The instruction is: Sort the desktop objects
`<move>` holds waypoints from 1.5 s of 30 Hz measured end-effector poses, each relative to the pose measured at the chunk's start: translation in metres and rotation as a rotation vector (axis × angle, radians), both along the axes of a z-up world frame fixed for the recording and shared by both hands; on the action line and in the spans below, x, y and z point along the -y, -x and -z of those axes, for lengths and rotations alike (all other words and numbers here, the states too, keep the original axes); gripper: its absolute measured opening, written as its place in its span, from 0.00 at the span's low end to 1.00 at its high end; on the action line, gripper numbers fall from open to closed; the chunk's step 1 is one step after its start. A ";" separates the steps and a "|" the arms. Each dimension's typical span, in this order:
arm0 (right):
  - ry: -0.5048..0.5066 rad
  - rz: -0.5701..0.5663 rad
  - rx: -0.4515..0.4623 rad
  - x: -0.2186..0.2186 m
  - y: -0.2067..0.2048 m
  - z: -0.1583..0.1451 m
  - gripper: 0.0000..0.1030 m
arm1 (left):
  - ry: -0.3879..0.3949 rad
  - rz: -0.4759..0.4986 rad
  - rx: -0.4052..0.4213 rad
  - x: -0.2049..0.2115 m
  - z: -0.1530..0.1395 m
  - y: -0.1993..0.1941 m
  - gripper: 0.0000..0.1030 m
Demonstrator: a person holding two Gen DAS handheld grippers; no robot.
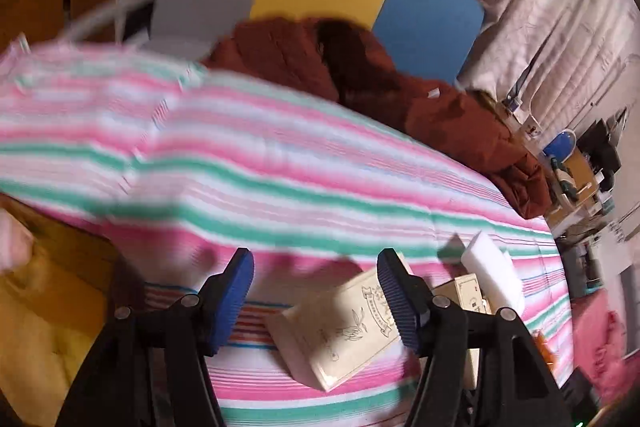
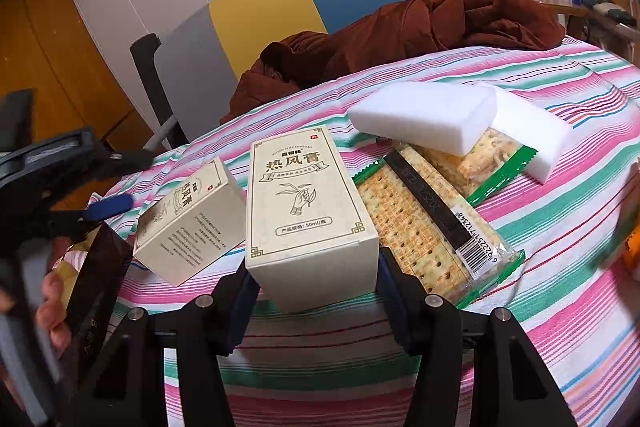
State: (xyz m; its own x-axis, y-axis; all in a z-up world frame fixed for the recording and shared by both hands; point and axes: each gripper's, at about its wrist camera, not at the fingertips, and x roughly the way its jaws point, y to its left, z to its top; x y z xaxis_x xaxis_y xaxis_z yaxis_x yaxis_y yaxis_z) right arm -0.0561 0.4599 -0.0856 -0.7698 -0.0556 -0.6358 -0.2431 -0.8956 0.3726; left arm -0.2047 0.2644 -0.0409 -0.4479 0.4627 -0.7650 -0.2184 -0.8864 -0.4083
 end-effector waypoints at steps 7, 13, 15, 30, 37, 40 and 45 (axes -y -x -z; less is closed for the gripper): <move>0.025 -0.007 0.000 -0.003 0.000 0.002 0.56 | -0.192 0.047 0.094 0.015 0.011 -0.046 0.63; 0.069 -0.005 -0.003 -0.008 0.000 0.006 0.57 | -0.044 0.103 -0.005 0.009 0.001 -0.089 0.65; 0.065 -0.004 -0.002 -0.007 0.000 0.005 0.57 | 0.054 0.123 -0.065 0.001 -0.001 -0.095 0.66; 0.072 0.004 -0.009 -0.008 -0.001 0.006 0.57 | 0.167 0.242 -0.259 -0.031 0.006 -0.115 0.74; 0.072 0.006 -0.009 -0.009 -0.003 0.006 0.57 | 0.193 0.179 -0.237 -0.024 0.018 -0.098 0.74; 0.074 0.004 -0.009 -0.009 -0.002 0.006 0.57 | 0.206 0.176 -0.261 -0.025 0.019 -0.095 0.74; 0.092 0.001 -0.018 -0.011 -0.004 0.006 0.58 | 0.214 0.169 -0.237 -0.028 0.028 -0.086 0.74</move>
